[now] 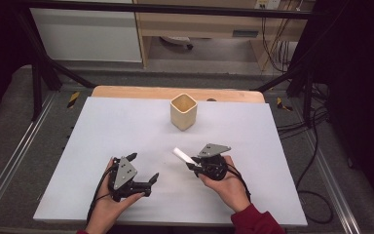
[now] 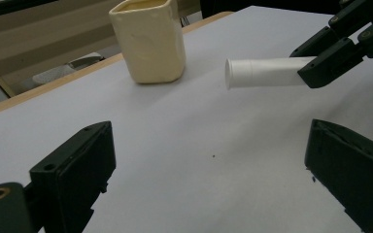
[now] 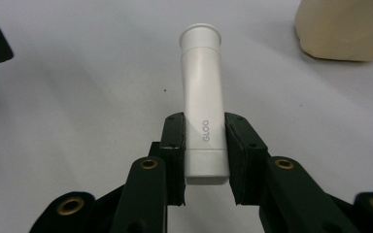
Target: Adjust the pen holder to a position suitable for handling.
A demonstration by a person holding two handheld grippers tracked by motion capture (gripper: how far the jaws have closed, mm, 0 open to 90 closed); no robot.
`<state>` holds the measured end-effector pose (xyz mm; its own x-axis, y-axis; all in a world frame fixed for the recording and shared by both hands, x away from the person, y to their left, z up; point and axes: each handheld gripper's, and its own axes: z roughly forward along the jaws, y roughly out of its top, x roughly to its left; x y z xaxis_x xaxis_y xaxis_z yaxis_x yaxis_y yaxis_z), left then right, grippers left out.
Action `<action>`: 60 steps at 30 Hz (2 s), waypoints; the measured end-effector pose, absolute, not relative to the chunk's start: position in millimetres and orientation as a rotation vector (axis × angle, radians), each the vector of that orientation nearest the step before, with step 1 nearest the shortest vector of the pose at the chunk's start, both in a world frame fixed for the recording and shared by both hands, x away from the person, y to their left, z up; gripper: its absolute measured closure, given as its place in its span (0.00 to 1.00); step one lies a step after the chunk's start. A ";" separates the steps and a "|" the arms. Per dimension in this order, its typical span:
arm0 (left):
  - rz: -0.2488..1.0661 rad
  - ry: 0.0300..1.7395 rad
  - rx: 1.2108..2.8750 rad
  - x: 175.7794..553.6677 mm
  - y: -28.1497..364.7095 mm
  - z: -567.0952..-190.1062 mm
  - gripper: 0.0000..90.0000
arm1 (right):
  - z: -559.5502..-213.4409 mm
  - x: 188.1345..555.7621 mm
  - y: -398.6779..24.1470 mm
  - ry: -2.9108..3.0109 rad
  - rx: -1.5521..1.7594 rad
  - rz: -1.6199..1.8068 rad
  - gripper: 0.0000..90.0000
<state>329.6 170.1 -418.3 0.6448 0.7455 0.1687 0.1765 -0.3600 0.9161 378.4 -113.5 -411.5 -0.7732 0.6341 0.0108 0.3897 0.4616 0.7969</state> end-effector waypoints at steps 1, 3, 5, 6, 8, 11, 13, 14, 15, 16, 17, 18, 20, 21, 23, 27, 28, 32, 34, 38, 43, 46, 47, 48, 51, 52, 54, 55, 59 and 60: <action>0.731 0.722 1.881 332.0 167.3 -418.8 0.06 | -411.1 378.4 -113.2 2.430 0.869 1.206 0.79; 0.767 0.707 1.895 334.8 163.6 -421.5 0.07 | -411.0 378.2 -112.3 2.435 0.864 1.200 0.79; 0.778 0.696 1.925 334.7 162.6 -425.4 0.07 | -411.8 376.8 -111.5 2.439 0.866 1.196 0.79; 0.784 0.688 1.938 333.9 162.9 -426.7 0.07 | -412.1 376.1 -111.3 2.446 0.865 1.200 0.79; 0.780 0.682 1.944 332.1 163.7 -427.0 0.07 | -412.2 375.1 -110.1 2.456 0.868 1.199 0.79; 0.781 0.673 1.947 328.8 164.0 -425.8 0.07 | -412.2 373.7 -107.6 2.464 0.865 1.196 0.79; 0.785 0.662 1.952 326.9 163.6 -426.2 0.07 | -412.0 373.0 -106.9 2.466 0.865 1.200 0.79; 0.785 0.653 1.959 326.4 162.9 -426.3 0.07 | -412.0 372.0 -105.8 2.467 0.867 1.205 0.79; 0.789 0.644 1.964 325.9 162.3 -426.6 0.07 | -411.9 371.5 -105.0 2.465 0.862 1.212 0.79; 0.790 0.641 1.969 325.5 161.6 -427.0 0.07 | -411.7 370.9 -103.8 2.466 0.865 1.217 0.79; 0.788 0.637 1.973 325.5 160.7 -427.6 0.07 | -412.1 370.7 -102.6 2.466 0.859 1.219 0.79; 0.789 0.632 1.978 325.6 159.8 -428.0 0.07 | -412.4 370.5 -101.5 2.473 0.856 1.216 0.79; 0.795 0.621 1.986 325.4 158.1 -428.8 0.07 | -414.2 370.3 -99.3 2.484 0.854 1.213 0.79; 0.796 0.617 1.991 325.2 157.4 -429.2 0.07 | -415.4 370.1 -98.3 2.488 0.854 1.211 0.79; 0.798 0.613 1.997 325.2 156.2 -430.0 0.07 | -417.1 369.9 -97.0 2.500 0.848 1.204 0.79; 0.811 0.616 2.005 324.9 155.5 -430.7 0.07 | -417.3 368.3 -95.5 2.515 0.847 1.196 0.79; 0.821 0.612 2.008 324.6 155.6 -430.5 0.07 | -417.3 367.8 -95.1 2.516 0.844 1.196 0.79; 0.845 0.594 2.019 323.3 154.8 -430.1 0.07 | -416.2 367.3 -94.2 2.523 0.842 1.192 0.79; 0.855 0.582 2.027 322.8 153.9 -430.4 0.08 | -415.8 366.9 -93.6 2.522 0.843 1.189 0.79; 0.879 0.563 2.038 322.3 152.1 -430.6 0.08 | -415.1 366.1 -91.3 2.530 0.836 1.189 0.79; 0.899 0.540 2.059 321.2 150.4 -430.9 0.10 | -415.3 365.6 -89.1 2.539 0.828 1.190 0.79; 0.915 0.521 2.073 319.5 149.0 -431.0 0.13 | -415.0 364.9 -88.4 2.542 0.828 1.195 0.79; 0.921 0.513 2.075 318.9 148.5 -430.8 0.13 | -414.8 364.7 -88.1 2.542 0.829 1.198 0.79; 0.933 0.505 2.073 318.5 147.7 -430.9 0.13 | -414.5 364.5 -87.9 2.543 0.830 1.198 0.79; 0.960 0.481 2.077 317.5 146.2 -431.2 0.12 | -414.1 364.3 -87.4 2.547 0.831 1.198 0.79; 0.972 0.474 2.083 317.3 145.7 -431.4 0.12 | -414.1 364.4 -87.3 2.549 0.830 1.199 0.79; 0.998 0.455 2.091 316.6 144.4 -432.0 0.12 | -414.0 364.4 -87.0 2.551 0.831 1.200 0.79; 1.009 0.450 2.092 316.3 143.9 -432.1 0.12 | -413.9 364.4 -87.0 2.552 0.830 1.200 0.79; 1.035 0.431 2.094 315.4 142.0 -432.7 0.13 | -413.5 364.3 -86.1 2.550 0.829 1.200 0.79; 1.038 0.423 2.097 315.3 141.5 -433.0 0.13 | -413.7 364.6 -85.8 2.549 0.833 1.200 0.79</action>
<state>315.3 141.5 -433.0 0.6174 0.5722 0.5398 -0.0315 -0.6677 0.7438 364.6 -85.8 -413.7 -0.8202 0.5695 0.0537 0.4042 0.5105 0.7589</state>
